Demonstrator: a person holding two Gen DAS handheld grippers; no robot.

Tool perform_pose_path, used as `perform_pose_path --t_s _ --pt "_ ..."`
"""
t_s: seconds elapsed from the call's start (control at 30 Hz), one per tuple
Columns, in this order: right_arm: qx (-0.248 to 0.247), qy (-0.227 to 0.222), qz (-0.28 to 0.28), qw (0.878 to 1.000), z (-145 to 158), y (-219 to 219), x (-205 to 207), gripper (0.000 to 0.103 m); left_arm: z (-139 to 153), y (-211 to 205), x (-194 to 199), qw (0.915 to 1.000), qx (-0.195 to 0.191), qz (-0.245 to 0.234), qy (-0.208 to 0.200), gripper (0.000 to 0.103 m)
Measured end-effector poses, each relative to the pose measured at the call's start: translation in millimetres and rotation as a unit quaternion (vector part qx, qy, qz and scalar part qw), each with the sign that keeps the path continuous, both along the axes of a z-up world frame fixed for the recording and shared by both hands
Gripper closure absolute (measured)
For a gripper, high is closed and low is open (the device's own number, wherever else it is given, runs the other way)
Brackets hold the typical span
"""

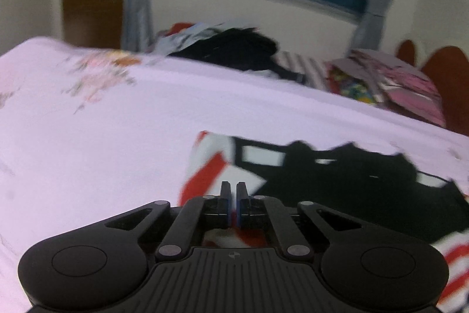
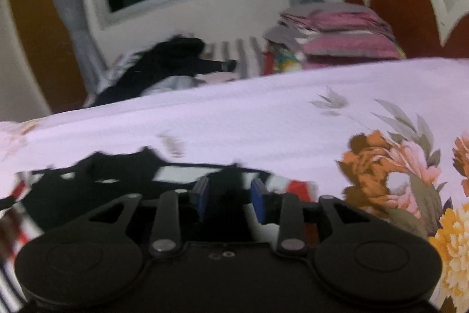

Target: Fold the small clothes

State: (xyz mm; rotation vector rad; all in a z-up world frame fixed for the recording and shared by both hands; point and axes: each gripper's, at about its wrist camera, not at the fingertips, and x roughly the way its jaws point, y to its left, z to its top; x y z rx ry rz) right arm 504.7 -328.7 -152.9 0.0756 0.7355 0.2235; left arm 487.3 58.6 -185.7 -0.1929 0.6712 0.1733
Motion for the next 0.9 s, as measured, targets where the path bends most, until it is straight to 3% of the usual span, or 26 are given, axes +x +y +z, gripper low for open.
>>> perform_pose_path --t_s 0.17,0.33,0.47,0.6,0.77,0.9 --pt "-0.001 0.006 0.061 0.998 0.8 38.3 -27.2 0.075 20.0 -37.1 -15.7 0.9973 -0.017 -0.071 -0.007 0.103" --pt "-0.007 0.019 0.081 0.997 -6.3 63.2 -41.6 0.076 7.9 -73.0 -14.5 0.9919 -0.025 -0.118 0.038 0.102" --pt "-0.031 0.033 0.068 0.997 -18.4 53.3 -51.3 0.075 -4.8 -64.9 -16.6 0.9927 -0.031 -0.098 0.063 0.103" --pt "-0.018 0.031 0.052 0.998 -21.4 25.8 -62.6 0.073 -4.7 -62.8 -21.6 0.9929 -0.012 -0.099 0.065 0.103" --pt "-0.079 0.024 0.029 0.996 -22.8 7.9 -75.4 0.077 -4.6 -58.1 -22.6 0.9933 -0.006 -0.092 0.070 0.103" --pt "-0.083 0.024 0.019 0.996 -22.9 -11.1 -83.0 0.078 -3.9 -55.6 -24.8 0.9936 0.001 -0.088 0.071 0.103"
